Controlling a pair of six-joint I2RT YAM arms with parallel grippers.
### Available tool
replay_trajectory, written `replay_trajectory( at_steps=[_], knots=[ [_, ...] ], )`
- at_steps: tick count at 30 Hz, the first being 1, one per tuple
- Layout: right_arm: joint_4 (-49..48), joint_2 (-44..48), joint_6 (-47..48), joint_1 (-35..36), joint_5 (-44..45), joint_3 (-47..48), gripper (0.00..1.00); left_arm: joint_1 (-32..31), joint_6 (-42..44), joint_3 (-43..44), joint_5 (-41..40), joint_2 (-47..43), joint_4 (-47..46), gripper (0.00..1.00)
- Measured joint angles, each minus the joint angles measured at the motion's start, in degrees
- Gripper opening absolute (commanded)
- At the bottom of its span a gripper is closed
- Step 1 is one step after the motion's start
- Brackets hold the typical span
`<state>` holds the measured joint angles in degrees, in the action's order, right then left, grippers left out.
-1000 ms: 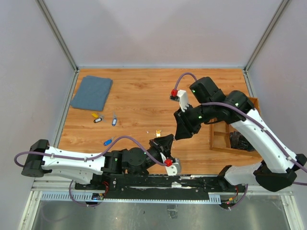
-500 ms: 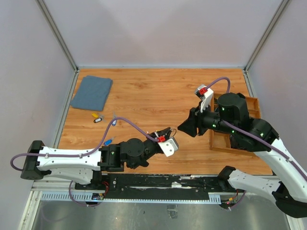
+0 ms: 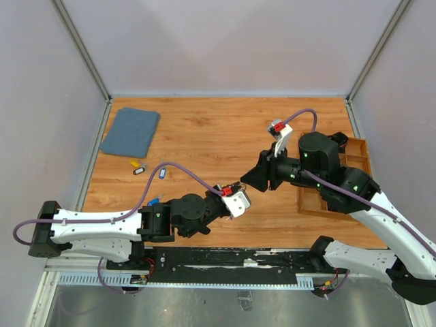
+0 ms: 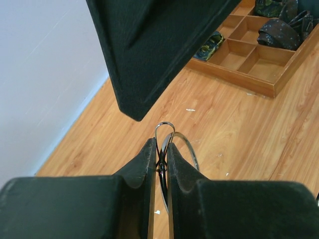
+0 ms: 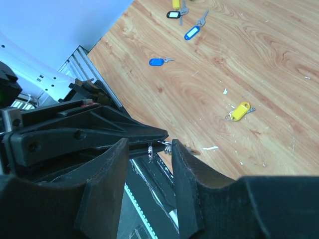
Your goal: Put the keys on the keyring
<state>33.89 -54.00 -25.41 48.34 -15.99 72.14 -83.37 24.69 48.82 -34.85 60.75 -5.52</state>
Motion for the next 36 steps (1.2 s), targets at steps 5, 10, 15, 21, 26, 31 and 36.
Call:
replay_trajectory(
  at_steps=[5,10,15,21,26,31,36],
  knots=[
    [1.1,-2.6,-0.1,0.0,0.0,0.0,0.35,0.0,-0.5,0.2,0.0,-0.1,0.1,0.01],
    [1.8,-4.3,-0.2,0.0,-1.1,0.0,0.26,0.0,-0.5,0.2,0.0,-0.1,0.1,0.01],
    [2.0,-4.3,-0.3,0.0,-2.3,0.0,0.22,0.0,-0.5,0.2,0.0,-0.1,0.1,0.00],
    [2.1,-4.4,-0.3,0.0,-3.0,0.0,0.27,0.1,-0.5,0.2,-0.4,0.0,0.1,0.00],
    [2.2,-4.5,-0.3,0.0,-3.2,0.0,0.25,0.2,-0.5,0.3,-0.9,0.2,0.2,0.01],
    [2.2,-4.5,-0.3,0.0,-5.0,0.0,0.18,0.7,-0.5,0.4,-1.1,0.3,0.1,0.01],
    [2.3,-4.6,-0.1,0.0,-5.2,0.0,0.01,0.8,-0.4,0.4,-1.3,0.3,0.1,0.01]
  ],
)
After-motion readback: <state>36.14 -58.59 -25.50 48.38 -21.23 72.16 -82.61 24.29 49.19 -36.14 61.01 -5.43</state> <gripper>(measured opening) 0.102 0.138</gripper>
